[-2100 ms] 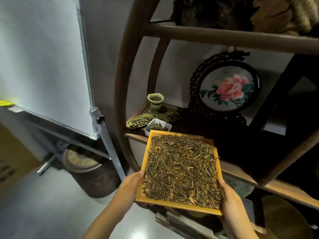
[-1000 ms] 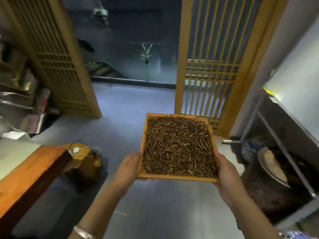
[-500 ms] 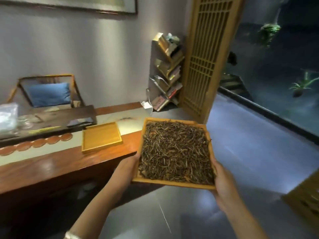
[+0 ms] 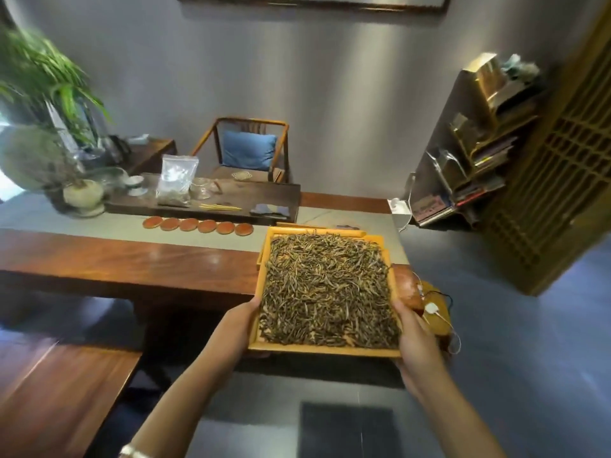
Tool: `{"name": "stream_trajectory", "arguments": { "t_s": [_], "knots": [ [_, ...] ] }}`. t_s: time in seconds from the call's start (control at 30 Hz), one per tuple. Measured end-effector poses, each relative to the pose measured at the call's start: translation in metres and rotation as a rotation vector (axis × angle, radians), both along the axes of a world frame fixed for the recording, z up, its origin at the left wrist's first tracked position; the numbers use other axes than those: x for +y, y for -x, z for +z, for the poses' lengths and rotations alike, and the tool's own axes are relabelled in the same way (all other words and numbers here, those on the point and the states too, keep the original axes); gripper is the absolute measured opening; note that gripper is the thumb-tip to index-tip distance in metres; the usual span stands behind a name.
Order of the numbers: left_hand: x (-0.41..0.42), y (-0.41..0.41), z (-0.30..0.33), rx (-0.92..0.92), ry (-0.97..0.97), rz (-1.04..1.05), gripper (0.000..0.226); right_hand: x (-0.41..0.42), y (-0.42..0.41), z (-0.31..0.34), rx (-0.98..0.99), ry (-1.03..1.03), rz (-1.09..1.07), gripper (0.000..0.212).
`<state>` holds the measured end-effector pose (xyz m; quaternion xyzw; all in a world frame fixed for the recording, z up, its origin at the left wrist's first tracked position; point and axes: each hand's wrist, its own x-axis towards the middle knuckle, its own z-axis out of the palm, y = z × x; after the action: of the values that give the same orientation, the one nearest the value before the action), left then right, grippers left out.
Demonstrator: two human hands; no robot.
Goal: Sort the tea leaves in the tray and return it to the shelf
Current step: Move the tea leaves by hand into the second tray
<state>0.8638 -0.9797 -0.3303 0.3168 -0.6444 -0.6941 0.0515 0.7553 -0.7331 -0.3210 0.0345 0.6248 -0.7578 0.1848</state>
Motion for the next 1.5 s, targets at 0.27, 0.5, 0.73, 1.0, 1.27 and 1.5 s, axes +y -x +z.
{"name": "stream_trajectory", "arguments": {
  "t_s": [0.27, 0.5, 0.73, 1.0, 1.27, 1.5],
  "knots": [
    [-0.065, 0.056, -0.028, -0.039, 0.071, 0.125, 0.05, -0.08, 0.064, -0.028, -0.02, -0.061, 0.078, 0.032],
    [-0.161, 0.151, -0.052, -0.049, 0.16, 0.137, 0.05, -0.174, 0.148, -0.064, -0.002, -0.103, 0.079, 0.034],
    [-0.239, 0.211, -0.073, -0.063, 0.307, 0.008, 0.051, -0.242, 0.207, -0.082, -0.022, -0.254, 0.036, 0.042],
    [-0.27, 0.238, -0.118, -0.091, 0.286, -0.04, 0.048, -0.269, 0.243, -0.107, 0.038, -0.498, 0.151, 0.036],
    [-0.279, 0.237, -0.146, -0.218, 0.164, -0.099, 0.045, -0.281, 0.277, -0.118, 0.604, -0.926, 0.159, 0.041],
    [-0.279, 0.24, -0.156, -0.237, 0.185, -0.074, 0.039, -0.316, 0.295, -0.138, 0.741, -1.14, 0.53, 0.04]
  ]
}}
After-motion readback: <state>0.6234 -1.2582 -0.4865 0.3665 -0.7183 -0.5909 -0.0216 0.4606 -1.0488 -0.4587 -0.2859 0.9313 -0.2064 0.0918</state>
